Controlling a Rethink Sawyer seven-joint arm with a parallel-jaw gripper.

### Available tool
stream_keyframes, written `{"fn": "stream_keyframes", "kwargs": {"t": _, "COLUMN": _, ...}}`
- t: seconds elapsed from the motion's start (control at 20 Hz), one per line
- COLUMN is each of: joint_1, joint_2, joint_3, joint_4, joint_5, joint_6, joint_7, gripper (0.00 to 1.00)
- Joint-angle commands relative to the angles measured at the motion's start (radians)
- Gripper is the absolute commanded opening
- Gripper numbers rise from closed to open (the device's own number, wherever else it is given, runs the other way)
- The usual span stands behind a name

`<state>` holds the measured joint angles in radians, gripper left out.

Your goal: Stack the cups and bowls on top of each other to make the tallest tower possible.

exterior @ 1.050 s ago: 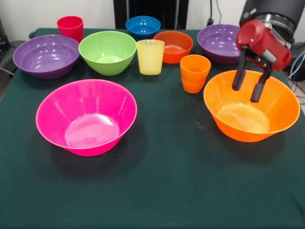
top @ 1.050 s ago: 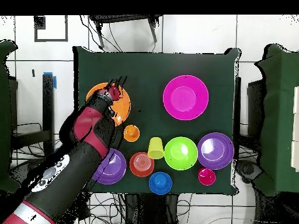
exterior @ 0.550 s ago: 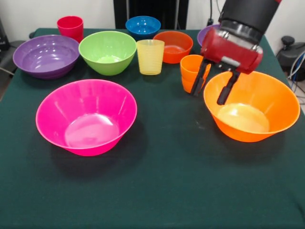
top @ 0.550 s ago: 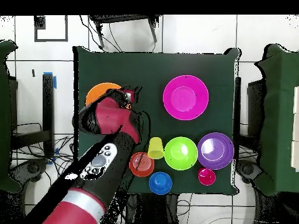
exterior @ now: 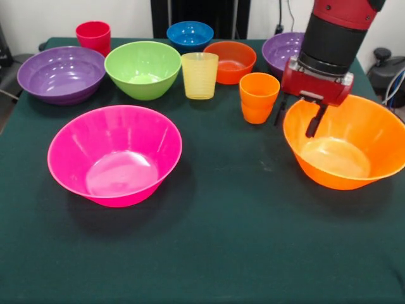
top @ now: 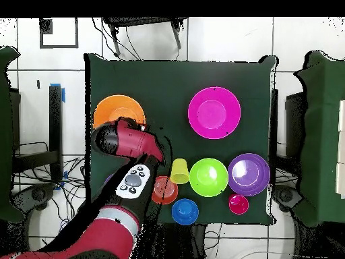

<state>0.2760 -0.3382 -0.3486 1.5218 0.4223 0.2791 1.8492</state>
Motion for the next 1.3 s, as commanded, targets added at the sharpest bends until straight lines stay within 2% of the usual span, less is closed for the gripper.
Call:
{"fn": "stream_keyframes", "kwargs": {"t": 0.05, "joint_1": 0.045, "joint_2": -0.043, "joint_3": 0.165, "joint_4": 0.037, "joint_5": 0.036, "joint_6": 0.262, "joint_7": 0.216, "gripper": 1.00}}
{"fn": "stream_keyframes", "kwargs": {"t": 0.25, "joint_1": 0.079, "joint_2": -0.071, "joint_3": 0.129, "joint_4": 0.021, "joint_5": 0.017, "joint_6": 0.297, "joint_7": 0.237, "gripper": 1.00}}
{"fn": "stream_keyframes", "kwargs": {"t": 0.4, "joint_1": 0.130, "joint_2": -0.072, "joint_3": 0.048, "joint_4": -0.026, "joint_5": -0.014, "joint_6": 0.324, "joint_7": 0.267, "gripper": 1.00}}
{"fn": "stream_keyframes", "kwargs": {"t": 0.55, "joint_1": 0.138, "joint_2": -0.069, "joint_3": 0.024, "joint_4": -0.057, "joint_5": -0.028, "joint_6": 0.345, "joint_7": 0.267, "gripper": 1.00}}
{"fn": "stream_keyframes", "kwargs": {"t": 0.85, "joint_1": 0.149, "joint_2": -0.046, "joint_3": 0.007, "joint_4": -0.127, "joint_5": -0.026, "joint_6": 0.375, "joint_7": 0.281, "gripper": 1.00}}
{"fn": "stream_keyframes", "kwargs": {"t": 1.3, "joint_1": 0.153, "joint_2": 0.021, "joint_3": 0.054, "joint_4": -0.183, "joint_5": 0.009, "joint_6": 0.303, "joint_7": 0.301, "gripper": 1.00}}
